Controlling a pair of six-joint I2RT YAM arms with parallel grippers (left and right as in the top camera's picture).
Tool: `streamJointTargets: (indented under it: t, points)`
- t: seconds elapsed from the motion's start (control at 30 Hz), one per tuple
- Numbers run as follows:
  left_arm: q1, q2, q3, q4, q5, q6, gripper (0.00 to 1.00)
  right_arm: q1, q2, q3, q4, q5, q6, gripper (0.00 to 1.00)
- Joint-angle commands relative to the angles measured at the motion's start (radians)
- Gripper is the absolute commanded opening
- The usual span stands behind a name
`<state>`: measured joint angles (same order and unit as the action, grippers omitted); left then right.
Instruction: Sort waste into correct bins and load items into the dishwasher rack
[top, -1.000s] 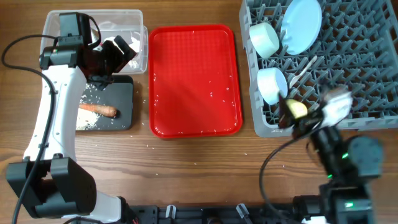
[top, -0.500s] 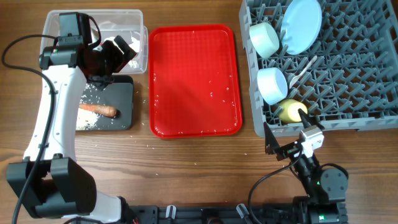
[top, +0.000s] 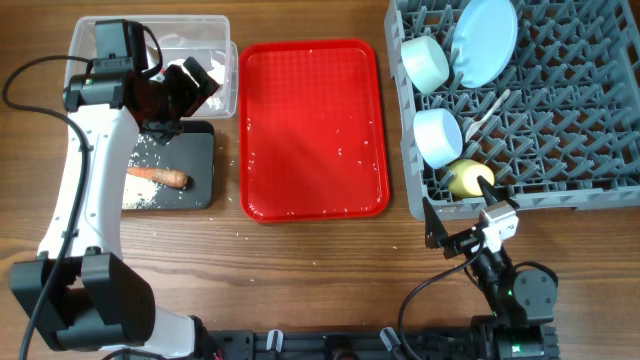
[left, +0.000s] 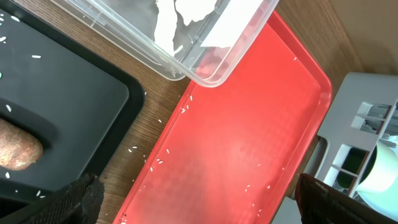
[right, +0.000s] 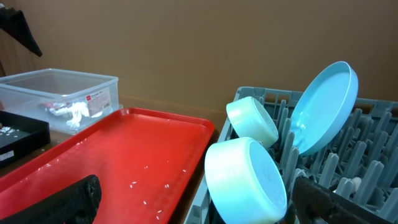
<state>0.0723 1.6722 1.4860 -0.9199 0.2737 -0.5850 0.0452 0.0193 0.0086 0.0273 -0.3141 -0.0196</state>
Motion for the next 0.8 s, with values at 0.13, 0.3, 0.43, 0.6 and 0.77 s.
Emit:
streamJointTargets:
  t: [0.13, 0.3, 0.43, 0.6, 0.77]
  points:
    - [0.003, -0.006, 0.004, 0.002, -0.003, 0.004, 1.00, 0.007, -0.010, -0.003, 0.002, -0.021, 0.020, 1.00]
    - [0.004, -0.013, 0.004, -0.024, -0.006, 0.005, 1.00, 0.007, -0.010, -0.003, 0.002, -0.021, 0.020, 1.00]
    - [0.001, -0.080, 0.003, -0.027, -0.102, 0.040, 1.00, 0.007, -0.010, -0.003, 0.002, -0.021, 0.020, 1.00]
    - [-0.063, -0.243, -0.044, 0.110, 0.011, 0.507, 1.00, 0.007, -0.010, -0.003, 0.002, -0.021, 0.020, 1.00]
    - [-0.075, -0.499, -0.318, 0.371, 0.006, 0.555, 1.00, 0.007, -0.010, -0.003, 0.002, -0.021, 0.020, 1.00]
